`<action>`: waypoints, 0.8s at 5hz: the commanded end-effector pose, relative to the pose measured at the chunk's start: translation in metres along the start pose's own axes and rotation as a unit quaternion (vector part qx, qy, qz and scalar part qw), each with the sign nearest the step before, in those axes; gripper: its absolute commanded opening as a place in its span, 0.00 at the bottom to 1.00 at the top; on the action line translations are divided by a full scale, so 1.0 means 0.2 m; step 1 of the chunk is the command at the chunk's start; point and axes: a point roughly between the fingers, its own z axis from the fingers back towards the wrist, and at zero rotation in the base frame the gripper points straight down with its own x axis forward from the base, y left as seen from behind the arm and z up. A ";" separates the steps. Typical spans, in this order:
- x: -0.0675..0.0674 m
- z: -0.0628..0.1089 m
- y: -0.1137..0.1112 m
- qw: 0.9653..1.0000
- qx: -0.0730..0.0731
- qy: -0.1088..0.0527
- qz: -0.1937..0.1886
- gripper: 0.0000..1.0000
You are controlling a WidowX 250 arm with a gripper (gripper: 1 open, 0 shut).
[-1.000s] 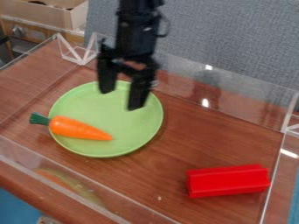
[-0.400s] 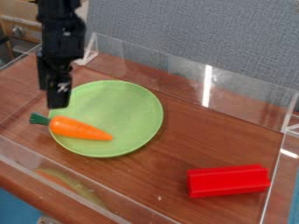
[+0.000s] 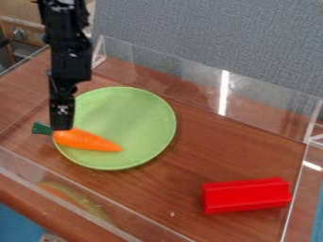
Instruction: Move the carrot from the green plate to the table
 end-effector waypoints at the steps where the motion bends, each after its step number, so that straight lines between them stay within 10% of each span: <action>1: 0.03 0.02 0.02 0.999 0.012 -0.006 -0.032 1.00; 3: 0.05 -0.07 0.07 1.000 0.002 -0.014 -0.027 1.00; 4: 0.05 -0.10 0.11 0.999 0.001 -0.014 -0.032 0.00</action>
